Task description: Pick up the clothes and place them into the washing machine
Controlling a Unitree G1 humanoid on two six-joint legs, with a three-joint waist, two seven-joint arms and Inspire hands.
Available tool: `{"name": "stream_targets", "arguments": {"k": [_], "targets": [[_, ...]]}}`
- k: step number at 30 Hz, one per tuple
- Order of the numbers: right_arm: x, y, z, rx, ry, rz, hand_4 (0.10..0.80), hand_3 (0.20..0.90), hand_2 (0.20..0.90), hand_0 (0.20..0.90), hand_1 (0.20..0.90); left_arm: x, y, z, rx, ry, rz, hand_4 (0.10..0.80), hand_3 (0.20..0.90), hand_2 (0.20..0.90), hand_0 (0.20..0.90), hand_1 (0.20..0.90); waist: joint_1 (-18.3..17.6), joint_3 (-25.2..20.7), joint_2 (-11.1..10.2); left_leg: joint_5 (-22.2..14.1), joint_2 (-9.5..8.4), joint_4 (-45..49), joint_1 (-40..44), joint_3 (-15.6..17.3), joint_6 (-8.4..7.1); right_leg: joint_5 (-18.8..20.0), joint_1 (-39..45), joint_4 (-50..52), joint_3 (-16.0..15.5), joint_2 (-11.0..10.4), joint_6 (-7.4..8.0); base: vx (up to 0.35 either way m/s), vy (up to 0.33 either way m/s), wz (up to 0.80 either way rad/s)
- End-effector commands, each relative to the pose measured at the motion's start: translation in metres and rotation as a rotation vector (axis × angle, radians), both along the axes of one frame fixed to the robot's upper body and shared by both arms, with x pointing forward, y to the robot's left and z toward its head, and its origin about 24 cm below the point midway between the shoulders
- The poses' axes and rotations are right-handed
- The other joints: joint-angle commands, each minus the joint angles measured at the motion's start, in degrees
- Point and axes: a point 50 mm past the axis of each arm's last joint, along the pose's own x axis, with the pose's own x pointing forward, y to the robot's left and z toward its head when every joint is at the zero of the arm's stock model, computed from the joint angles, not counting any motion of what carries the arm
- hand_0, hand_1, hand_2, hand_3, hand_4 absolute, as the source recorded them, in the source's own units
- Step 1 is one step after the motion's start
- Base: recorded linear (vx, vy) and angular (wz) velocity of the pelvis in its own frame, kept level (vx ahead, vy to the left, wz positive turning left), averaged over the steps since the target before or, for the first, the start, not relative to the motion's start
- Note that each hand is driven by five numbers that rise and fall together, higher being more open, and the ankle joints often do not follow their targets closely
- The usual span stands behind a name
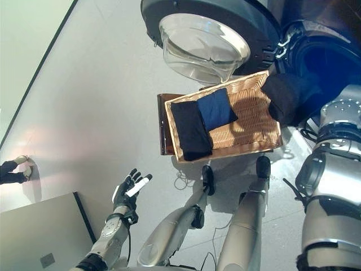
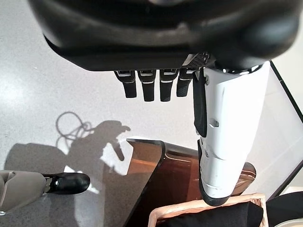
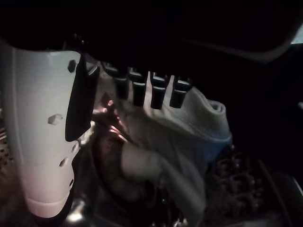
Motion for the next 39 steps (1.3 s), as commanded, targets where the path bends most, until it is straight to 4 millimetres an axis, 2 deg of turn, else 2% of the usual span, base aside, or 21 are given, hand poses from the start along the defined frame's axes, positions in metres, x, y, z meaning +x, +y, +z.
{"name": "stream_targets", "arguments": {"k": [1,6,11,12,13,14,15,19,20,21,22,27,32,35,37,39], "targets": [[-0.019,-0.005,0.058,-0.350,-0.038,-0.069,0.800,0.900,0.900,0.900,0.900,-0.014,0.038,-0.003,0.063,0.011,0.149,0.800,0.900,0.900,0.900,0.900,-1.18,-1.96,-0.05,-3.83,3.19,-0.44,3.07,0.72,-6.27,0.11,8.29,-10.41,-1.26,0.18,-1.77,0.000,0.000,0.00],[-0.009,0.002,0.044,-0.515,0.146,-0.014,0.800,0.900,0.900,0.900,0.900,-0.015,0.044,-0.001,0.070,0.002,0.159,0.800,0.900,0.900,0.900,0.900,-1.32,-1.35,-1.42,-4.01,3.42,-0.38,3.71,0.84,-6.29,-0.24,8.95,-10.25,-1.57,0.21,-1.78,-0.001,0.000,-0.01],[0.004,0.018,0.035,-0.894,0.577,-0.010,0.800,0.900,0.900,0.900,0.900,-0.014,0.053,0.005,0.091,-0.037,0.182,0.800,0.900,0.900,0.900,0.900,-1.72,-0.29,-2.76,-3.61,3.75,-0.32,3.87,0.93,-6.29,0.38,9.09,-10.09,-1.75,0.62,-1.94,-0.031,-0.015,-0.04],[0.006,0.023,0.032,-0.995,0.712,-0.058,0.800,0.900,0.900,0.900,0.900,-0.013,0.058,0.008,0.111,-0.052,0.191,0.800,0.900,0.900,0.900,0.900,-1.85,-0.13,-3.02,-3.53,3.88,-0.31,3.82,1.05,-6.29,0.55,9.05,-10.14,-1.79,0.72,-1.94,0.000,0.000,0.00],[0.008,0.028,0.032,-1.077,0.777,-0.080,0.800,0.900,0.900,0.900,0.900,-0.013,0.060,0.010,0.124,-0.061,0.197,0.800,0.900,0.900,0.900,0.900,-1.99,-0.01,-3.23,-3.42,3.94,-0.27,3.76,1.04,-6.27,0.73,9.01,-10.18,-1.77,0.79,-1.93,0.000,0.000,0.00],[0.010,0.034,0.030,-1.246,0.969,-0.149,0.800,0.900,0.900,0.900,0.900,-0.012,0.067,0.014,0.144,-0.077,0.221,0.800,0.900,0.900,0.900,0.900,-2.09,0.04,-3.68,-3.31,4.05,-0.14,3.58,0.99,-6.24,1.02,8.83,-10.28,-1.65,0.92,-1.94,-0.027,-0.006,-0.04],[0.010,0.034,0.030,-1.247,0.969,-0.149,0.800,0.900,0.900,0.900,0.900,-0.012,0.067,0.014,0.143,-0.078,0.222,0.800,0.900,0.900,0.900,0.900,-2.00,-0.09,-3.70,-3.13,4.10,-0.18,3.34,1.07,-6.24,1.35,8.62,-10.48,-1.57,0.98,-1.97,-0.018,-0.003,-0.06],[0.009,0.033,0.023,-1.433,1.236,-0.287,0.800,0.900,0.900,0.900,0.900,-0.011,0.069,0.016,0.159,-0.090,0.229,0.800,0.900,0.900,0.900,0.900,-2.05,0.08,-3.95,-3.01,4.15,-0.12,3.19,0.98,-6.15,1.47,8.56,-10.43,-1.52,1.04,-1.93,-0.008,0.002,-0.05],[0.009,0.033,0.023,-1.433,1.236,-0.287,0.800,0.900,0.900,0.900,0.900,-0.011,0.069,0.016,0.159,-0.090,0.229,0.800,0.900,0.900,0.900,0.900,-2.01,0.03,-3.95,-3.01,4.16,-0.12,3.14,1.00,-6.15,1.51,8.51,-10.47,-1.49,1.05,-1.93,0.000,0.000,0.00],[0.007,0.031,0.016,-1.538,1.406,-0.392,0.800,0.900,0.900,0.900,0.900,-0.009,0.066,0.017,0.155,-0.103,0.230,0.800,0.900,0.900,0.900,0.900,-2.18,0.23,-3.85,-3.17,4.05,-0.21,3.38,0.90,-6.10,1.26,8.61,-10.30,-1.52,1.03,-1.87,0.000,0.000,0.00],[0.007,0.031,0.017,-1.538,1.406,-0.392,0.800,0.900,0.900,0.900,0.900,-0.009,0.066,0.017,0.155,-0.104,0.230,0.800,0.900,0.900,0.900,0.900,-2.10,0.13,-3.87,-3.00,4.08,-0.25,3.18,0.96,-6.11,1.57,8.44,-10.49,-1.46,1.08,-1.89,0.013,0.031,-0.01],[0.004,0.027,0.007,-1.685,1.657,-0.566,0.800,0.900,0.900,0.900,0.900,-0.004,0.064,0.018,0.163,-0.115,0.222,0.800,0.900,0.900,0.900,0.900,-1.87,-0.12,-3.70,-3.03,4.16,-0.35,3.00,1.06,-6.26,1.60,8.17,-10.59,-1.47,0.99,-1.73,0.000,0.000,0.00],[0.004,0.028,0.012,-1.831,1.815,-0.713,0.800,0.900,0.900,0.900,0.900,-0.001,0.061,0.019,0.158,-0.128,0.214,0.800,0.900,0.900,0.900,0.900,-1.89,0.03,-3.48,-3.09,4.10,-0.41,3.03,1.10,-6.34,1.59,7.92,-10.42,-1.32,0.94,-1.69,0.000,0.000,0.00],[0.006,0.031,0.017,-1.986,1.950,-0.818,0.800,0.900,0.900,0.900,0.900,0.000,0.061,0.018,0.157,-0.127,0.208,0.800,0.900,0.900,0.900,0.900,-1.88,0.09,-3.66,-3.06,4.05,-0.41,2.81,1.28,-6.42,1.69,7.37,-10.28,-0.97,1.00,-1.75,0.000,0.000,0.00],[0.007,0.031,0.018,-1.987,1.949,-0.820,0.800,0.900,0.900,0.900,0.900,0.000,0.061,0.018,0.155,-0.128,0.209,0.800,0.900,0.900,0.900,0.900,-1.95,0.12,-3.61,-3.06,4.05,-0.41,2.79,1.30,-6.42,1.69,7.33,-10.26,-0.96,1.00,-1.74,0.000,0.000,0.00],[0.008,0.031,0.015,-2.075,2.045,-0.874,0.800,0.900,0.900,0.900,0.900,0.001,0.059,0.018,0.149,-0.130,0.201,0.800,0.900,0.900,0.900,0.900,-1.96,0.31,-3.58,-2.96,4.06,-0.39,2.72,1.18,-6.52,1.64,7.04,-9.98,-0.90,1.06,-1.77,0.000,0.000,0.00]]}}
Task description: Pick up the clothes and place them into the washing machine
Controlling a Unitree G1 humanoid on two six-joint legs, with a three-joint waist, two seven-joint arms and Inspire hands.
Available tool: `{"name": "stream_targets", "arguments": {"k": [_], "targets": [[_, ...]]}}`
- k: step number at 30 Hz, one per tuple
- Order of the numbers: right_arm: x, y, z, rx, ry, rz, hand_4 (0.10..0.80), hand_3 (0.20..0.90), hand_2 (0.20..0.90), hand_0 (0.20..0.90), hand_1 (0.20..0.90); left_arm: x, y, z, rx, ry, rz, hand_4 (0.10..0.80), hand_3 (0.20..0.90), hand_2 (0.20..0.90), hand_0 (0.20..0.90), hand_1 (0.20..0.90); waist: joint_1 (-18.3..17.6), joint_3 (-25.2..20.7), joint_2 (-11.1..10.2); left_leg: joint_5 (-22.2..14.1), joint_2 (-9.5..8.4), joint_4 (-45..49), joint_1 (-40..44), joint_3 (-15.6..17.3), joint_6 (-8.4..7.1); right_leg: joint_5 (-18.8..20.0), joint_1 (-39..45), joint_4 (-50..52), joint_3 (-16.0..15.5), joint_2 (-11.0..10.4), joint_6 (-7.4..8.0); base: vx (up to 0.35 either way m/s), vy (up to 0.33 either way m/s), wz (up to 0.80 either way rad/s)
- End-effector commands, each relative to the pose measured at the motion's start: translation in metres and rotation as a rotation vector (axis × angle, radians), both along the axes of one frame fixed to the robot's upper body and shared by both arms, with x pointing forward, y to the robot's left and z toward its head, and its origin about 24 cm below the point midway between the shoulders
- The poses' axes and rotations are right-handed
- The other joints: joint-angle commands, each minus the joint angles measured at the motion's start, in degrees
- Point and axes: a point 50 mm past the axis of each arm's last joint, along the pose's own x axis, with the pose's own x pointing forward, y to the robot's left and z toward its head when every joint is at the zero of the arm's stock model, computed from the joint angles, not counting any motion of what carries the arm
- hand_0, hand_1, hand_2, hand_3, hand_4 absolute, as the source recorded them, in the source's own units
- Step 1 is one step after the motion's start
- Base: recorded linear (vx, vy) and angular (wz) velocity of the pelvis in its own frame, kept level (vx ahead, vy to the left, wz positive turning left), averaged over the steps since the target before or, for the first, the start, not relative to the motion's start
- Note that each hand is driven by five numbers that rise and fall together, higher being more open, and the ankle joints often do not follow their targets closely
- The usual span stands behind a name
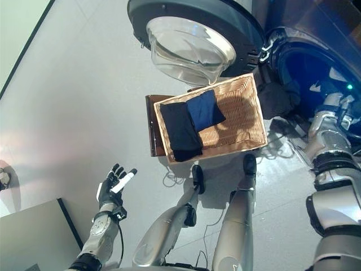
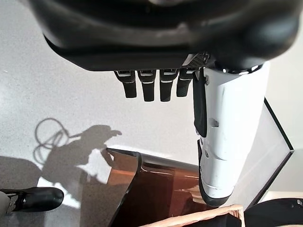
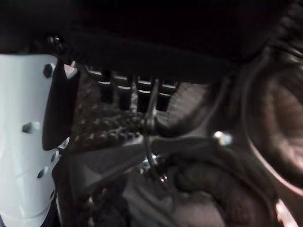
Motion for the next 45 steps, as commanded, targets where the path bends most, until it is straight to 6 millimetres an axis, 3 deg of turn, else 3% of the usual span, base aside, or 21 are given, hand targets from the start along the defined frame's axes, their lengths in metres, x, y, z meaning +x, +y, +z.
{"name": "stream_targets", "arguments": {"k": [1,3,10,23,30,41,45], "targets": [[-0.007,-0.004,0.044,-0.305,0.019,-0.054,0.800,0.900,0.900,0.900,0.900,-0.003,0.025,0.007,0.079,-0.054,0.066,0.800,0.900,0.900,0.900,0.900,0.73,-2.05,-0.51,-2.13,3.02,-0.39,0.78,0.57,-7.55,0.85,4.11,-7.21,-0.83,-0.07,-1.60,0.000,0.000,0.00],[-0.005,-0.002,0.044,-0.333,0.048,-0.053,0.800,0.900,0.900,0.900,0.900,-0.003,0.025,0.007,0.072,-0.056,0.068,0.800,0.900,0.900,0.900,0.900,0.57,-1.80,-0.51,-2.06,3.07,-0.40,0.69,0.56,-7.60,0.86,3.95,-7.06,-0.80,-0.07,-1.60,0.000,0.000,0.00],[0.011,0.017,0.010,-0.428,0.255,0.003,0.800,0.900,0.900,0.900,0.900,-0.001,0.019,0.005,0.052,-0.048,0.060,0.800,0.900,0.900,0.900,0.900,0.24,-1.17,-1.09,-2.12,3.20,-0.42,0.84,0.58,-7.63,0.69,4.03,-6.87,-0.85,0.09,-1.63,0.000,0.000,0.00],[0.027,0.053,-0.035,-0.302,0.304,0.148,0.800,0.900,0.900,0.900,0.900,0.004,0.017,0.010,0.054,-0.072,0.083,0.800,0.900,0.900,0.900,0.900,0.19,0.05,-1.38,-2.24,3.00,-0.27,1.29,0.41,-7.37,0.45,4.24,-6.51,-0.94,-0.12,-1.75,0.000,0.000,0.00],[0.029,0.055,-0.039,-0.259,0.311,0.150,0.800,0.900,0.900,0.900,0.900,0.007,0.019,0.019,0.045,-0.122,0.097,0.800,0.900,0.900,0.900,0.900,0.40,0.67,-1.30,-2.05,2.97,-0.31,0.70,0.33,-7.45,0.51,3.67,-6.54,-0.84,-0.19,-1.80,0.000,0.000,0.00],[0.030,0.042,-0.022,-0.214,0.285,0.101,0.800,0.900,0.900,0.900,0.900,0.021,0.015,0.061,-0.011,-0.345,0.090,0.800,0.900,0.900,0.900,0.900,0.60,3.88,-0.22,-1.28,2.62,-0.44,-2.02,0.29,-7.47,1.26,0.30,-5.92,-0.45,-0.19,-1.99,-0.006,0.001,0.01],[0.029,0.039,-0.024,-0.202,0.294,0.086,0.800,0.900,0.900,0.900,0.900,0.021,0.016,0.065,-0.018,-0.362,0.095,0.800,0.900,0.900,0.900,0.900,0.69,4.24,-0.07,-1.25,2.58,-0.44,-2.44,0.37,-7.43,1.31,-0.30,-5.76,-0.16,-0.17,-2.01,0.000,0.000,0.00]]}}
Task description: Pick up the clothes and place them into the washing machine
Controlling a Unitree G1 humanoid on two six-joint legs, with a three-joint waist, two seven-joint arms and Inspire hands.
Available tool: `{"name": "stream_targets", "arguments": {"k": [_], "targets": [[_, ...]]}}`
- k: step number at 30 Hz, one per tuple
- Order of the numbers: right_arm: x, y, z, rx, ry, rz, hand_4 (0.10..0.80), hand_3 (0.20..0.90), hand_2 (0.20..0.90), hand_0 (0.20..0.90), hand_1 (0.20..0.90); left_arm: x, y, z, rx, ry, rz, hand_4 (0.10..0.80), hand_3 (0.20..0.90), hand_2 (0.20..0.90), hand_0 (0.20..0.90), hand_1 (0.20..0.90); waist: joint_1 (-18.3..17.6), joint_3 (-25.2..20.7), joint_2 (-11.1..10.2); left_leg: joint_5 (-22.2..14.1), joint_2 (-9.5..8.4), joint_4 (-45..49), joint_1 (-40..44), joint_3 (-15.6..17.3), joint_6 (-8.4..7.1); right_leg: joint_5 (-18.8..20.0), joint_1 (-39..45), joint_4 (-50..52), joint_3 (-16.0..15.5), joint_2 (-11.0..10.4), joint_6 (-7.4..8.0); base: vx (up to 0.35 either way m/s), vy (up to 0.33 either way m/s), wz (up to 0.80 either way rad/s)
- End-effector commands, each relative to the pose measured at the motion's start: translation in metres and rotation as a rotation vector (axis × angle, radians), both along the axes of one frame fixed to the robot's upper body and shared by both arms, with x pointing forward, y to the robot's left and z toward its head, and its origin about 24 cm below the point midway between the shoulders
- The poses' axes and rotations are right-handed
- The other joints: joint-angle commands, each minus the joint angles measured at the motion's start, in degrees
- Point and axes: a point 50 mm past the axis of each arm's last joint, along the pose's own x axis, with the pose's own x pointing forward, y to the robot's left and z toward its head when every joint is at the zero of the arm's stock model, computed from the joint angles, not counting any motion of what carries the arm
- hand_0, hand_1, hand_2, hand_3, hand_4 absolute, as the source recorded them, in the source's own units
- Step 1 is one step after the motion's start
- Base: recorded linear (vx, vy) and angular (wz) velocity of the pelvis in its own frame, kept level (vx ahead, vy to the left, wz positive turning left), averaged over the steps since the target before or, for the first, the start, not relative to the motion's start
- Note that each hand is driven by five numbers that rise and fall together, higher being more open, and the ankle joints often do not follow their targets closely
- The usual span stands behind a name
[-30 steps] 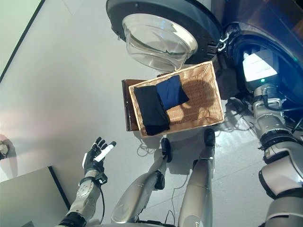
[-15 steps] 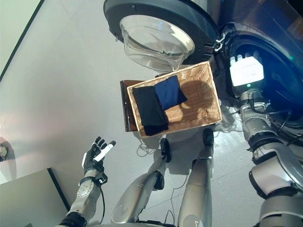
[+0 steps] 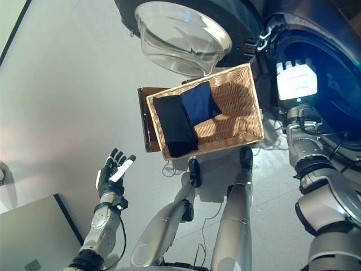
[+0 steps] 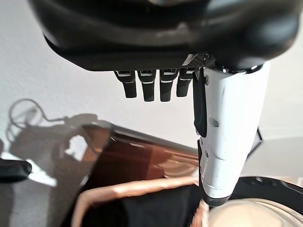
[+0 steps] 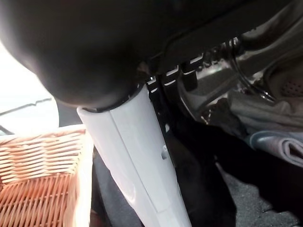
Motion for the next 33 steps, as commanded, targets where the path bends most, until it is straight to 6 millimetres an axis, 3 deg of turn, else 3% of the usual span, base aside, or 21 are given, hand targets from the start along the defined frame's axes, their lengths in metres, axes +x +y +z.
{"name": "stream_targets", "arguments": {"k": [1,12,16,31,32,33], "targets": [[0.007,-0.001,0.022,-0.009,-0.029,-0.011,0.800,0.900,0.900,0.900,0.900,0.002,0.026,0.030,0.019,-0.166,0.105,0.800,0.900,0.900,0.900,0.900,0.79,3.94,1.32,-1.63,1.90,-0.44,0.23,0.34,-6.89,1.74,3.02,-7.35,-0.07,-0.87,-1.25,0.000,0.000,0.00],[0.010,0.009,-0.008,0.137,0.033,-0.013,0.800,0.900,0.900,0.900,0.900,0.004,0.023,0.033,0.002,-0.181,0.097,0.800,0.900,0.900,0.900,0.900,0.73,4.44,1.30,-1.39,1.75,-0.44,-0.19,0.74,-6.74,2.13,1.94,-7.03,0.17,-0.70,-1.36,-0.003,0.002,0.00],[0.012,0.011,-0.008,0.166,0.025,-0.016,0.800,0.900,0.900,0.900,0.900,0.004,0.025,0.035,0.010,-0.191,0.098,0.800,0.900,0.900,0.900,0.900,1.00,4.44,1.44,-1.39,1.63,-0.44,-0.36,0.56,-6.78,2.36,2.19,-7.58,0.24,-0.92,-1.29,-0.008,0.002,0.00],[0.013,-0.002,0.042,0.142,-0.127,-0.066,0.800,0.900,0.900,0.900,0.900,0.000,0.028,0.045,0.000,-0.238,0.097,0.800,0.900,0.900,0.900,0.900,2.03,4.44,2.51,-0.60,1.41,-0.44,-6.90,0.77,-6.82,4.08,-4.36,-8.46,0.87,-0.56,-1.31,-0.009,0.003,-0.01],[0.013,-0.001,0.042,0.142,-0.127,-0.066,0.775,0.864,0.864,0.864,0.864,0.000,0.028,0.045,0.000,-0.239,0.098,0.800,0.900,0.900,0.900,0.900,2.06,4.44,2.47,-0.59,1.41,-0.44,-6.95,0.82,-6.82,4.08,-4.46,-8.40,0.94,-0.54,-1.31,-0.018,0.014,-0.04],[0.012,-0.004,0.045,0.140,-0.137,-0.078,0.671,0.719,0.719,0.719,0.719,0.000,0.028,0.045,-0.003,-0.239,0.099,0.800,0.900,0.900,0.900,0.900,2.08,4.44,2.58,-0.59,1.36,-0.44,-7.25,0.88,-6.79,4.22,-4.82,-8.43,0.98,-0.53,-1.31,-0.011,0.015,-0.04]]}}
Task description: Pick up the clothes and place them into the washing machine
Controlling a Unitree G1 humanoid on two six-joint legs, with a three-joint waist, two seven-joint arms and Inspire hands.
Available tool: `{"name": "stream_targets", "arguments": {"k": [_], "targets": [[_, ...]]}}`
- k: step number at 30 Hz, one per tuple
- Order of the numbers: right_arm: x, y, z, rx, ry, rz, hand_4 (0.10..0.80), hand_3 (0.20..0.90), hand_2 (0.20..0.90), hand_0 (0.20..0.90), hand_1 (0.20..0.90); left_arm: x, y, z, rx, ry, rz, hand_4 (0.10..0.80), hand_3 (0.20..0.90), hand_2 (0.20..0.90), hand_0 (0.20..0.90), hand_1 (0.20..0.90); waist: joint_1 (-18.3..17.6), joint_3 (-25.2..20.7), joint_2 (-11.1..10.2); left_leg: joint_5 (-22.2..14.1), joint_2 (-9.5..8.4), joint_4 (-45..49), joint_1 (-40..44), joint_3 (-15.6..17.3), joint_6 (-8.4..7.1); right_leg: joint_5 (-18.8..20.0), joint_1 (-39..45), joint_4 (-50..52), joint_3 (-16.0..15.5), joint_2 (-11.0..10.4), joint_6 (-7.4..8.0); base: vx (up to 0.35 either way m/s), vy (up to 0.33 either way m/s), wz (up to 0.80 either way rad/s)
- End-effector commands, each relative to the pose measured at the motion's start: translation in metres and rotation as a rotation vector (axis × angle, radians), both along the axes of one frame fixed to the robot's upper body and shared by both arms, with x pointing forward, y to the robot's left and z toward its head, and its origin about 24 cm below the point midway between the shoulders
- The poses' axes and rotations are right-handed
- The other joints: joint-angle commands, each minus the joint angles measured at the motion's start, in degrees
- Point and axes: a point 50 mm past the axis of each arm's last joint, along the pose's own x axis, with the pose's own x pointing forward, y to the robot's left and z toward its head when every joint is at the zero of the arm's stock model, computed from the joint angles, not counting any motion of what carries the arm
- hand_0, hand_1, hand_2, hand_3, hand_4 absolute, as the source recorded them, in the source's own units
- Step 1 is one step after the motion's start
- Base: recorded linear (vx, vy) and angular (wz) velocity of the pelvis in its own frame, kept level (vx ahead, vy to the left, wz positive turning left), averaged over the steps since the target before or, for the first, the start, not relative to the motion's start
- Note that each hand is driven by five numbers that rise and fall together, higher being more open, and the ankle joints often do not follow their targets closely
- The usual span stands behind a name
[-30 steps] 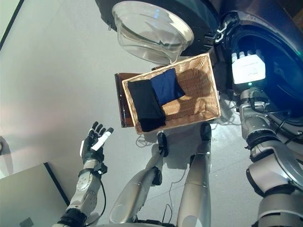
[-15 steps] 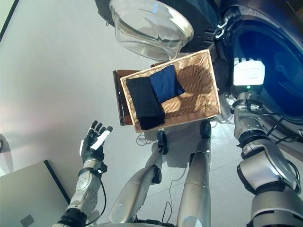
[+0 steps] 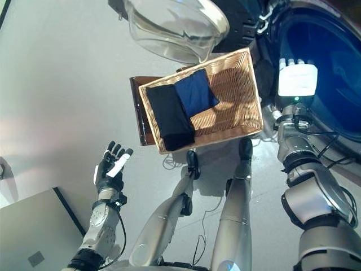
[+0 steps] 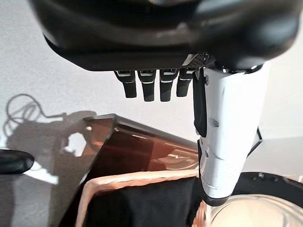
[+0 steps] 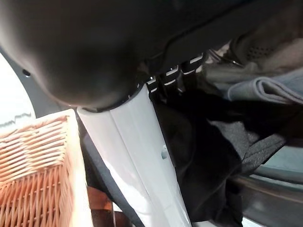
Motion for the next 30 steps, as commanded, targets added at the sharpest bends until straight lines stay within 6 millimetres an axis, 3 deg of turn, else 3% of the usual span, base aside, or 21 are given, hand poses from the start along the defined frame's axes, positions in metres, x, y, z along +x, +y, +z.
{"name": "stream_targets", "arguments": {"k": [1,2,15,30], "targets": [[0.001,-0.020,0.042,-0.044,-0.007,-0.111,0.463,0.428,0.428,0.428,0.428,-0.002,0.029,0.034,0.027,-0.186,0.098,0.800,0.900,0.900,0.900,0.900,1.48,4.27,2.86,-1.51,1.08,-0.41,-1.30,-0.15,-5.44,3.52,2.91,-10.32,0.37,-0.96,-0.48,0.000,0.000,0.00],[-0.001,-0.023,0.041,-0.049,0.001,-0.128,0.300,0.200,0.200,0.200,0.200,-0.002,0.029,0.034,0.029,-0.184,0.097,0.800,0.900,0.900,0.900,0.900,1.40,4.27,3.03,-1.67,1.00,-0.41,-1.31,-0.25,-5.37,3.23,2.88,-10.17,0.33,-0.99,-0.46,-0.004,0.024,-0.07],[-0.010,-0.042,0.065,-0.071,-0.074,-0.210,0.300,0.200,0.200,0.200,0.200,-0.003,0.030,0.038,0.036,-0.203,0.094,0.800,0.900,0.900,0.900,0.900,1.55,4.27,3.70,-1.38,0.51,-0.41,-1.60,-0.38,-5.29,4.17,2.61,-10.86,1.19,-0.98,-0.48,-0.005,0.007,-0.02],[-0.019,-0.057,0.054,-0.002,-0.076,-0.241,0.300,0.200,0.200,0.200,0.200,-0.009,0.031,0.029,0.031,-0.164,0.090,0.800,0.900,0.900,0.900,0.900,0.92,4.27,3.11,-1.56,0.55,-0.41,2.70,-1.01,-4.75,3.15,6.50,-10.14,1.68,-0.37,-0.87,0.000,0.001,0.00]]}}
